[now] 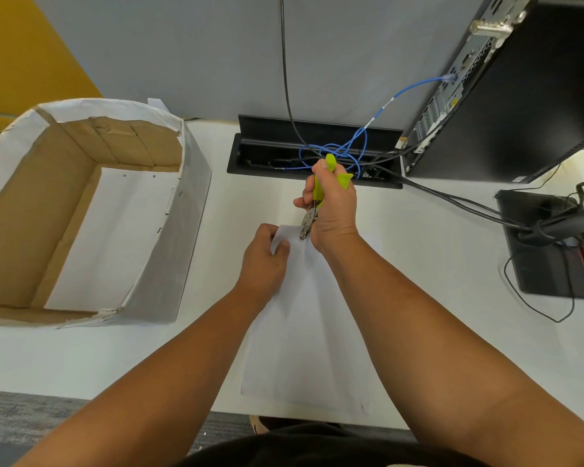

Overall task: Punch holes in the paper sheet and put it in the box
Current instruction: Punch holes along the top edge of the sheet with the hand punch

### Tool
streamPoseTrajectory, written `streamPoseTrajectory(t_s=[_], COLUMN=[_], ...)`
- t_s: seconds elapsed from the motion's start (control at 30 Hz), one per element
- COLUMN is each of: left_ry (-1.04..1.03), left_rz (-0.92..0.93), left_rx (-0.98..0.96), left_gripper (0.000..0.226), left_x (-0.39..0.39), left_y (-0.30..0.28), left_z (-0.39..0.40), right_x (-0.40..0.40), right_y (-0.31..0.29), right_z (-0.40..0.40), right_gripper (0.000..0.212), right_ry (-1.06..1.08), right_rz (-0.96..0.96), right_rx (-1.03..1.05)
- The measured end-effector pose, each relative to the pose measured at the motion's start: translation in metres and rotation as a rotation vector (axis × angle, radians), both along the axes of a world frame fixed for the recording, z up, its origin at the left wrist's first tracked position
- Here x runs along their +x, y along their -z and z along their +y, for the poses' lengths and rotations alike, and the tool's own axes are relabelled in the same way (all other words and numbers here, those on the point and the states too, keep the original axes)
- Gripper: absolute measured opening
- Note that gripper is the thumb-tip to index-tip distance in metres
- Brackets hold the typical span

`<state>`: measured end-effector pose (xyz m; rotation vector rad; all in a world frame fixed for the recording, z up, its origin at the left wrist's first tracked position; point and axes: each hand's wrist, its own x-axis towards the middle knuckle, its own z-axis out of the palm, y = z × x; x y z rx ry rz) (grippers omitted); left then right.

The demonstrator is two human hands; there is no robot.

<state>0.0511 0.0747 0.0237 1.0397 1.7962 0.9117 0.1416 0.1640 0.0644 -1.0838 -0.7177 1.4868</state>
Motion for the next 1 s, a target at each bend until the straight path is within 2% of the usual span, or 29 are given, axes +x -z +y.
streamPoseTrajectory(t_s=[0.8, 1.0], left_ry=[0.005, 0.011], left_rz=[0.002, 0.001], left_rx=[0.004, 0.014], left_gripper=[0.018, 0.012], left_x=[0.0028, 0.0038], left_y=[-0.0024, -0.002], left_z=[-0.0046, -0.0063], right_x=[0.0013, 0.001], right_y=[-0.005, -0.0039], right_z=[-0.0046, -0.0063], right_gripper=[0.013, 0.016], right_ry=[-0.011, -0.006], right_rz=[-0.004, 0.014], right_rx=[0.016, 0.036])
